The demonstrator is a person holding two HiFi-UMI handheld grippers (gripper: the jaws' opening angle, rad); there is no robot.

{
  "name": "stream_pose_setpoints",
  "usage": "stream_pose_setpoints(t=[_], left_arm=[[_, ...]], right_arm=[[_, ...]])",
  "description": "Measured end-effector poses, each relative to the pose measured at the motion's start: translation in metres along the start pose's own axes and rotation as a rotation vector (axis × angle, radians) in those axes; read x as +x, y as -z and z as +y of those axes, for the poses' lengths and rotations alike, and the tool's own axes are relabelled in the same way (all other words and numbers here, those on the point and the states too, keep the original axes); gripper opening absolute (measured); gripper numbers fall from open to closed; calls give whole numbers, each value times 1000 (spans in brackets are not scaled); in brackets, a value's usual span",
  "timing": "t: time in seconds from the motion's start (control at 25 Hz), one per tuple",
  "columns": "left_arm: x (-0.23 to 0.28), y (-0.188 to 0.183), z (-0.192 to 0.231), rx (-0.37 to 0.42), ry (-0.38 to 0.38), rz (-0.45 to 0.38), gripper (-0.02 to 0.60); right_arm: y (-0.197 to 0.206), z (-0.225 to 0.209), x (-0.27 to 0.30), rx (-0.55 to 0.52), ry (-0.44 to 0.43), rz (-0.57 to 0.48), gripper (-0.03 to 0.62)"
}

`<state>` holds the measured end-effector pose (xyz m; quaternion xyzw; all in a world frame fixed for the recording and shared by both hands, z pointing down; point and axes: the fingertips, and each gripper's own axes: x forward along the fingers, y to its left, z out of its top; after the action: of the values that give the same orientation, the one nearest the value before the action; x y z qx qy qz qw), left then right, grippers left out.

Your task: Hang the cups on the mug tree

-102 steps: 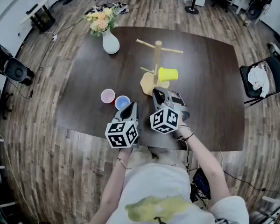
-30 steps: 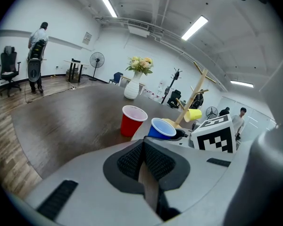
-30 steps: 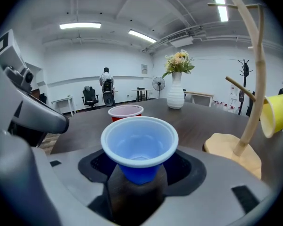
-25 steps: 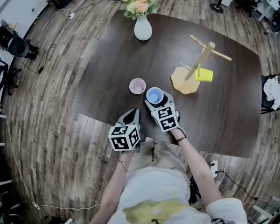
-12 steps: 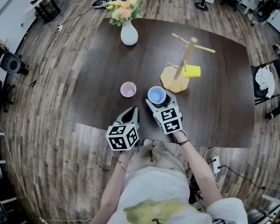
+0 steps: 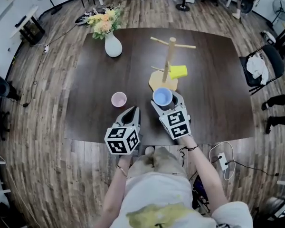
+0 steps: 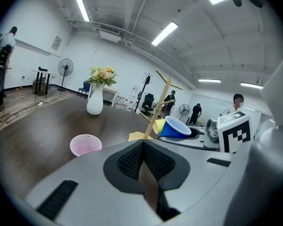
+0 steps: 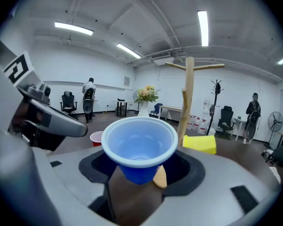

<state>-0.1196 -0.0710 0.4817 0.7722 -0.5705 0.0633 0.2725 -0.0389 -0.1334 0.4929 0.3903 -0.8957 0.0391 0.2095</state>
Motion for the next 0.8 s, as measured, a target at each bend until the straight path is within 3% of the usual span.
stream_pose_setpoints(t=[0.4,0.8], left_arm=[[18,-33,-41,53,114,-21,17],[42,-71,-84,121,181,-46,17]], right_arm=[[-21,-70,-40,-60,146,19,290],[-43,-136,-48,-152,215,53,288]])
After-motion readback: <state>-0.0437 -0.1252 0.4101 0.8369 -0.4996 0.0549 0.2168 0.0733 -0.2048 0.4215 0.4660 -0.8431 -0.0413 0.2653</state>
